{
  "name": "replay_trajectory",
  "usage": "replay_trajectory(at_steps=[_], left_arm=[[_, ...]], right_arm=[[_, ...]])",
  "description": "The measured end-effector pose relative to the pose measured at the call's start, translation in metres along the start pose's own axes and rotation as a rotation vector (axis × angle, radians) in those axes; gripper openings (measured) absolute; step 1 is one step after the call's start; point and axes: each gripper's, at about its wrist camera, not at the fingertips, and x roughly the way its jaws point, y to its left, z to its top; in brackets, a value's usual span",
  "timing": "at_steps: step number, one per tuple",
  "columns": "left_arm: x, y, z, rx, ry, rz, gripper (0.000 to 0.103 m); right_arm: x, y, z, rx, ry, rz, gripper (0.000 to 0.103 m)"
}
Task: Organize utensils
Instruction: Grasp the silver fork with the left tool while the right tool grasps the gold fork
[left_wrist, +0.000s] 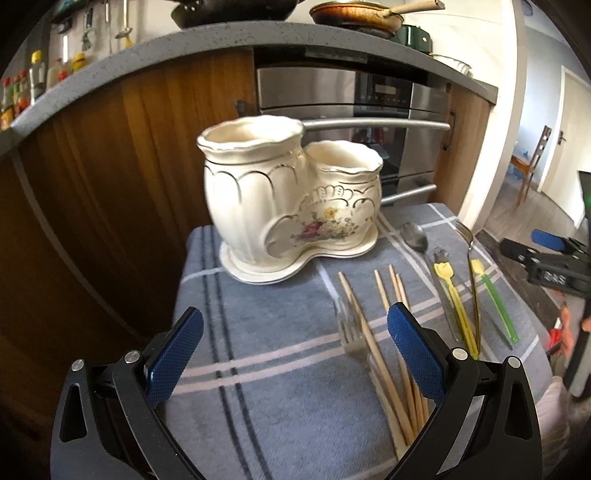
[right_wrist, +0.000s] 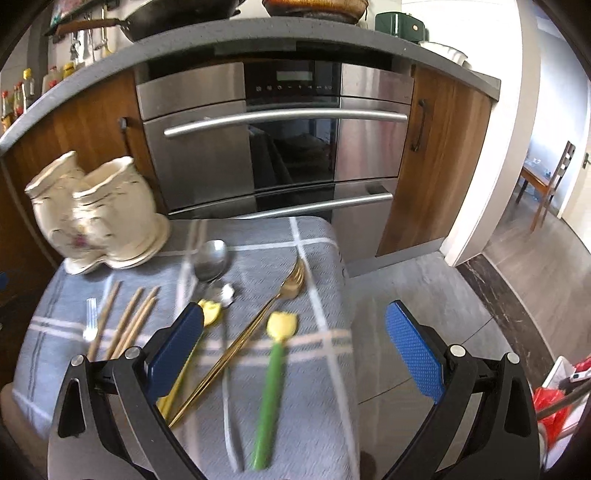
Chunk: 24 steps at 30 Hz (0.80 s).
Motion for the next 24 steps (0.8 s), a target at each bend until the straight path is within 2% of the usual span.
replay_trajectory(at_steps=[4, 6, 7, 9, 11, 15, 20, 24], left_arm=[[0.022, -0.002, -0.002, 0.000, 0.056, -0.039, 0.097], [0.032, -0.003, -0.006, -0.002, 0.080, -0.050, 0.095], [0.037, -0.004, -0.008, -0.001, 0.096, -0.057, 0.094], [0.045, -0.006, -0.011, 0.002, 0.122, -0.081, 0.079], [0.054, -0.009, -0.012, 0.006, 0.150, -0.098, 0.070], [0.068, -0.010, -0.012, -0.007, 0.173, -0.136, 0.056], [0.082, -0.013, -0.010, -0.008, 0.188, -0.189, 0.046], [0.089, -0.012, -0.006, -0.008, 0.188, -0.202, 0.041]], right_arm=[[0.022, -0.006, 0.008, 0.044, 0.043, 0.024, 0.082], [0.033, -0.006, 0.009, 0.048, 0.069, 0.012, 0.068], [0.039, -0.007, 0.009, 0.050, 0.081, 0.010, 0.065], [0.045, -0.007, 0.010, 0.055, 0.095, 0.018, 0.056], [0.052, -0.007, 0.010, 0.058, 0.105, 0.019, 0.052], [0.061, -0.011, 0.014, 0.083, 0.117, 0.034, 0.039], [0.069, -0.017, 0.019, 0.107, 0.128, 0.045, 0.033], [0.075, -0.018, 0.023, 0.112, 0.137, 0.053, 0.031]])
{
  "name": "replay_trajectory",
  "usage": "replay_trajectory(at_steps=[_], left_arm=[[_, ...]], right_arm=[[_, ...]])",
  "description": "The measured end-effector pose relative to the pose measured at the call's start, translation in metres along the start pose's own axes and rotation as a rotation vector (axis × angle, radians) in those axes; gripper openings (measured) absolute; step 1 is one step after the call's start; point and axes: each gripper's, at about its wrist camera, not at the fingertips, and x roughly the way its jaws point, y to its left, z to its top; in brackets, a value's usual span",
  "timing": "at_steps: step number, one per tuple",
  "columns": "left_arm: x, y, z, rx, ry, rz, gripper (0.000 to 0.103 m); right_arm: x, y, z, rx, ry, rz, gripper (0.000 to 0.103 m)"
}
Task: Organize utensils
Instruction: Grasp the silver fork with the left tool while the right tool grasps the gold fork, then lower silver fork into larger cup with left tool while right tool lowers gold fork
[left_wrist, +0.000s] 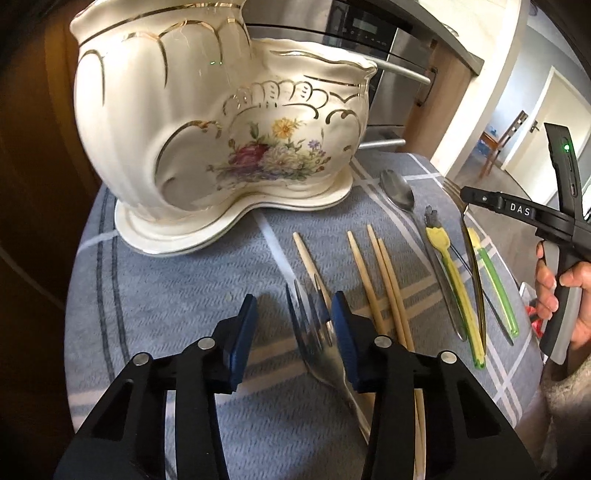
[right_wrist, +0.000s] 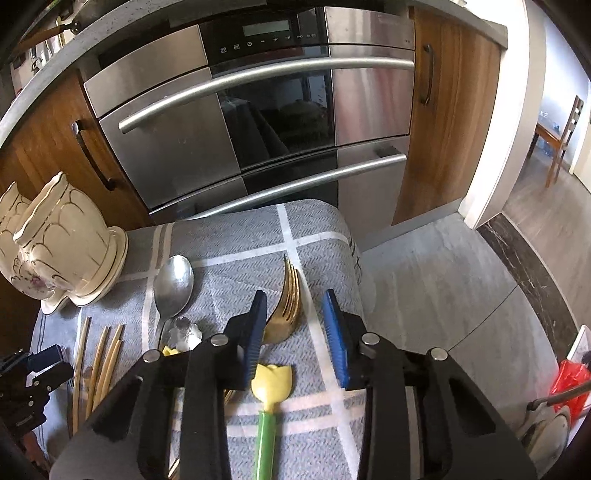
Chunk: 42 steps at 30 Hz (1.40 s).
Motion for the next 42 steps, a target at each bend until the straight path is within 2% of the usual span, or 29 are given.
replay_trajectory(at_steps=[6, 11, 17, 18, 19, 23, 25, 33, 42], left_arm=[[0.004, -0.002, 0.003, 0.020, 0.002, -0.039, 0.025], [0.007, -0.006, 0.003, 0.039, -0.006, -0.057, 0.023], [0.006, -0.006, 0.004, 0.056, -0.020, -0.073, 0.018], [0.005, -0.007, 0.003, 0.057, -0.022, -0.075, 0.017], [0.004, -0.007, 0.004, 0.060, -0.025, -0.076, 0.016], [-0.001, -0.006, 0.003, 0.065, -0.033, -0.084, 0.003], [-0.002, -0.006, 0.003, 0.060, -0.034, -0.094, 0.003], [-0.028, -0.008, 0.006, 0.084, -0.102, -0.093, 0.003], [-0.090, -0.007, 0.008, 0.131, -0.242, -0.050, 0.003]], right_arm=[[0.004, -0.003, 0.002, 0.017, 0.011, 0.024, 0.030], [0.009, -0.001, 0.004, 0.019, 0.028, 0.039, 0.029], [0.016, -0.001, 0.008, 0.038, 0.032, 0.033, 0.015], [0.015, -0.001, 0.009, 0.043, 0.028, 0.031, 0.007], [0.016, -0.002, 0.009, 0.049, 0.027, 0.027, 0.005], [0.014, -0.007, 0.010, 0.100, 0.029, 0.061, 0.004], [0.009, -0.008, 0.010, 0.113, 0.021, 0.076, 0.004], [-0.033, 0.003, 0.012, 0.103, -0.076, 0.112, 0.003], [-0.099, 0.030, 0.012, 0.021, -0.220, 0.105, 0.003]])
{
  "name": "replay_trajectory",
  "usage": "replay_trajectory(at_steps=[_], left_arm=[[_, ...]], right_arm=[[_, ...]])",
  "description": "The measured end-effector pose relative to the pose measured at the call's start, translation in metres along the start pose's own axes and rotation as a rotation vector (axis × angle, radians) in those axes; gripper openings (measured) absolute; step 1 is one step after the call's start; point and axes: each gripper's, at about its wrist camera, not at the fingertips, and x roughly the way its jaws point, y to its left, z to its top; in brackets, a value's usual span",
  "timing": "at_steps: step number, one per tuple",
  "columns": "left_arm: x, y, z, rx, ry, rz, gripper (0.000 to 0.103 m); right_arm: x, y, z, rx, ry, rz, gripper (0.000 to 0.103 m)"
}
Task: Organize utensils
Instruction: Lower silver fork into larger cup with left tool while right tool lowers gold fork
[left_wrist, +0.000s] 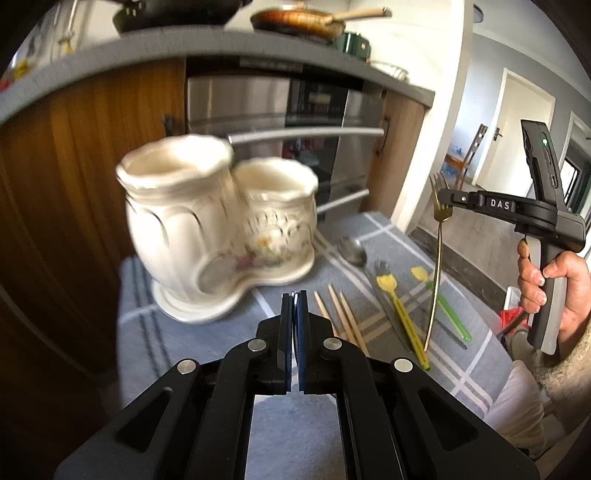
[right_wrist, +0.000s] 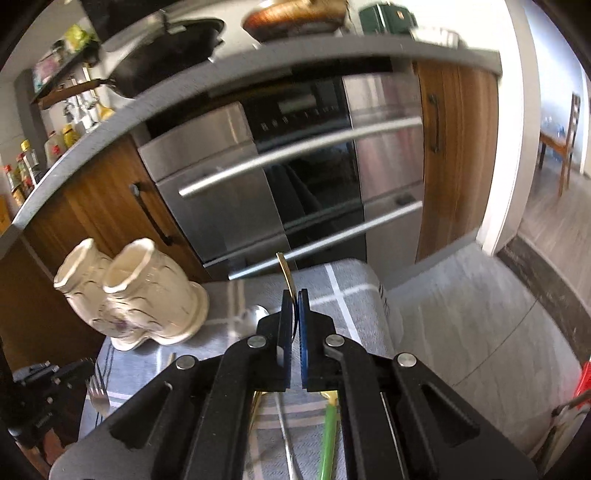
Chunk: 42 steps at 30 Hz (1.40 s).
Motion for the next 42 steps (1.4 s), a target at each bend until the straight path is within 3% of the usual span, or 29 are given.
replay_trajectory(at_steps=[9, 15, 21, 26, 33, 39, 42], left_arm=[[-0.056, 0.007, 0.023, 0.027, -0.164, 0.072, 0.003], [-0.079, 0.012, 0.040, 0.040, -0.226, 0.102, 0.003], [-0.100, 0.018, 0.070, 0.054, -0.290, 0.130, 0.003], [-0.115, 0.043, 0.110, 0.007, -0.341, 0.168, 0.003], [-0.128, 0.073, 0.143, -0.053, -0.417, 0.287, 0.003], [-0.101, 0.087, 0.151, -0.040, -0.382, 0.386, 0.003], [-0.077, 0.090, 0.148, -0.026, -0.331, 0.389, 0.003]], right_arm=[[-0.050, 0.039, 0.018, -0.098, -0.135, 0.003, 0.003], [-0.066, 0.068, 0.029, -0.147, -0.186, 0.021, 0.003], [-0.067, 0.094, 0.054, -0.166, -0.233, 0.048, 0.003], [-0.059, 0.116, 0.085, -0.164, -0.288, 0.041, 0.003], [-0.044, 0.132, 0.114, -0.126, -0.369, 0.005, 0.003], [-0.021, 0.130, 0.120, -0.087, -0.397, -0.037, 0.003], [-0.005, 0.132, 0.115, -0.094, -0.381, -0.046, 0.003]])
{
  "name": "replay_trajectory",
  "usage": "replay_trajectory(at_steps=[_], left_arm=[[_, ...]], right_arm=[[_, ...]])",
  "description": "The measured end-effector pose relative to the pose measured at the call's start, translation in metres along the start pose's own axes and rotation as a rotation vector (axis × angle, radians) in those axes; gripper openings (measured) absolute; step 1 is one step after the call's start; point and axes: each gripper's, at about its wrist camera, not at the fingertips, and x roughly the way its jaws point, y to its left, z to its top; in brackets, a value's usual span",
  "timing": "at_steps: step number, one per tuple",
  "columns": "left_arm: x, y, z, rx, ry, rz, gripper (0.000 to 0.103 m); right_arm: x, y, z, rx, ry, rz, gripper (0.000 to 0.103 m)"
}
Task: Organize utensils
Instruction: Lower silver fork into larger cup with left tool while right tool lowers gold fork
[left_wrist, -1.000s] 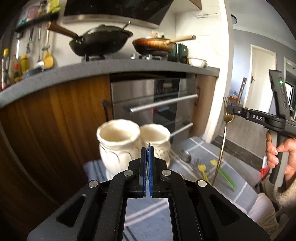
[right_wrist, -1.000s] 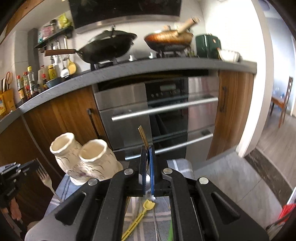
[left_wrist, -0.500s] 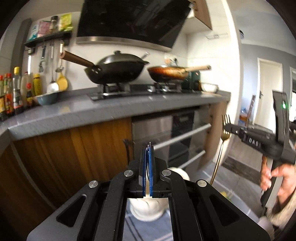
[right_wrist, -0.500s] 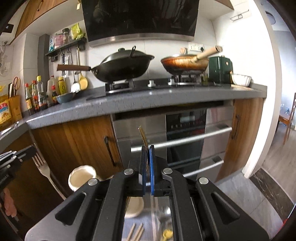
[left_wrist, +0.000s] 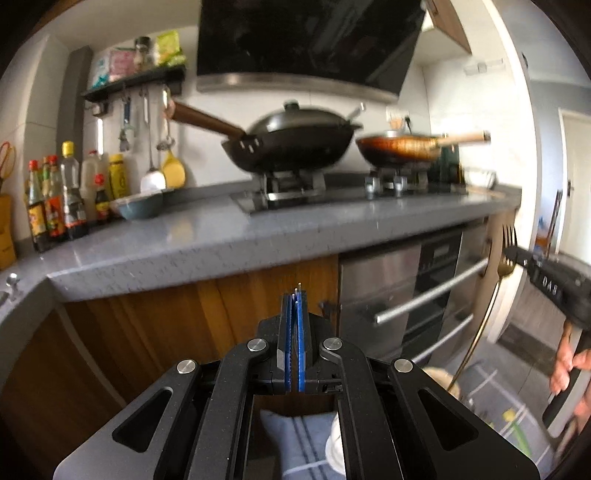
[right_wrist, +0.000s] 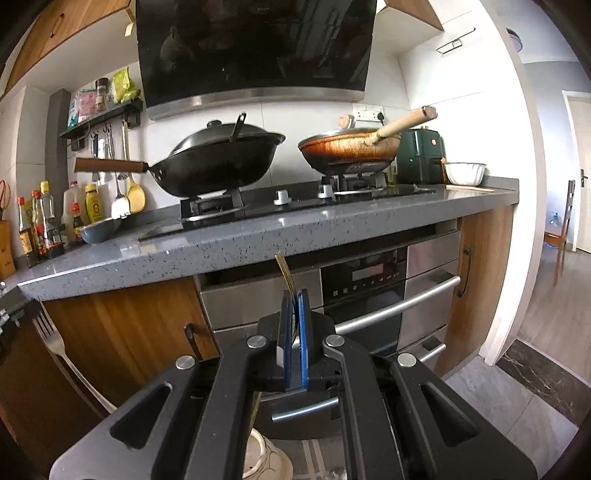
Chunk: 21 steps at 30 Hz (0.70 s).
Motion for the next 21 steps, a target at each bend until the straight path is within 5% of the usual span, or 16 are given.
replay_trajectory(at_steps=[12, 21], left_arm=[[0.041, -0.029, -0.045, 0.057, 0.118, -0.023, 0.003], [0.046, -0.040, -0.052, 0.084, 0.139, -0.046, 0.003]], right_arm=[[0.034, 0.011, -0.056, -0.033, 0.120, 0.066, 0.003], [0.039, 0.013, -0.065, -0.026, 0.150, 0.078, 0.004]])
